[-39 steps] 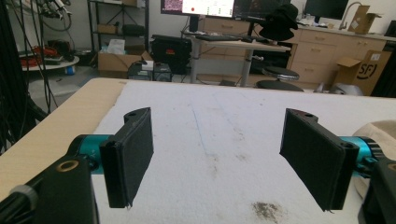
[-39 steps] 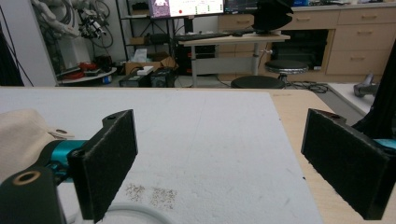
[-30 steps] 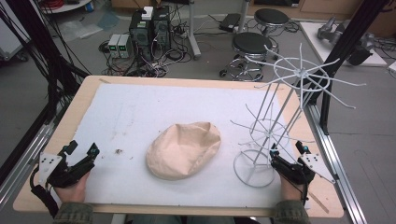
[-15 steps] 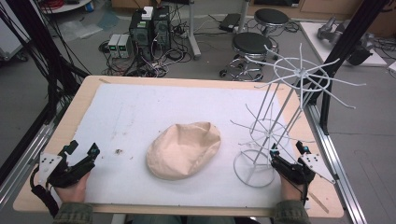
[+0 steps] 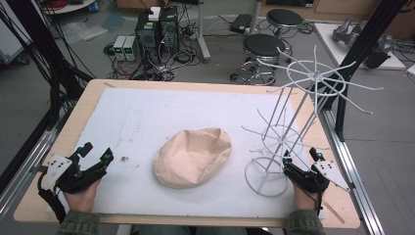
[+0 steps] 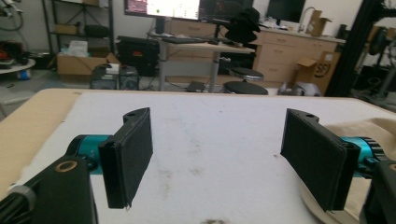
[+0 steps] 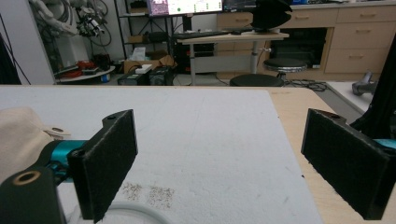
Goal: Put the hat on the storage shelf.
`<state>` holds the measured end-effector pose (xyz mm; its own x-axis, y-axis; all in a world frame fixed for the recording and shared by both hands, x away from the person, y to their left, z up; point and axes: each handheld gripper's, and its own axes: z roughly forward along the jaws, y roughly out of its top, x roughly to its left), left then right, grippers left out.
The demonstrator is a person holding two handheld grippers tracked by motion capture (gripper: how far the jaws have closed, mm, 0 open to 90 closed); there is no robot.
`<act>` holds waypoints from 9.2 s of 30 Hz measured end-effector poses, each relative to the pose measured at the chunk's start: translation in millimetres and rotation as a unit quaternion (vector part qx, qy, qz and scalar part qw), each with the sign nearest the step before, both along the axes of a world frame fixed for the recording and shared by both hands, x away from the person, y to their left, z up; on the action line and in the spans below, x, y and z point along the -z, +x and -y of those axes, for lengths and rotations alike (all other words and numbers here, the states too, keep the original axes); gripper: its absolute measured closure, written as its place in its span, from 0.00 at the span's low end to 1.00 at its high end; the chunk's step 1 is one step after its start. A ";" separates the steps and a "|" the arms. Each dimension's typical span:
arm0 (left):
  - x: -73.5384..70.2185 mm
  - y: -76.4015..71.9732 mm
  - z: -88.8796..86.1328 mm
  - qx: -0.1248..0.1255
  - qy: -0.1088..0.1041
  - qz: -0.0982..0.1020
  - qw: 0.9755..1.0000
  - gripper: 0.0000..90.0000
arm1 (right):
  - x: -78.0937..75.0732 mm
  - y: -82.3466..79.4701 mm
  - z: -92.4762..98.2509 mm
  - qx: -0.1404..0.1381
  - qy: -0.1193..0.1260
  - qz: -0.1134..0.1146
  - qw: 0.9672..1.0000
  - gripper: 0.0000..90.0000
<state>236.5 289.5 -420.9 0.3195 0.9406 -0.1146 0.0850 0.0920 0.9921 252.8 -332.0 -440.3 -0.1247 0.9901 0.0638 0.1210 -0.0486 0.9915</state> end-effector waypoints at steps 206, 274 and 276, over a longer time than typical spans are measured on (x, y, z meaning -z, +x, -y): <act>-236.1 96.0 139.3 0.337 -0.168 0.194 0.906 0.87 | 0.5 5.0 -1.6 -0.009 -0.002 -0.010 1.000 0.11; -182.0 118.8 202.0 0.387 -0.144 0.155 0.897 0.82 | -0.1 2.7 -1.2 -0.011 0.000 -0.005 1.000 0.11; -176.6 119.5 201.2 0.389 -0.141 0.148 0.898 0.81 | -0.2 2.6 -1.6 -0.011 -0.001 -0.005 1.000 0.11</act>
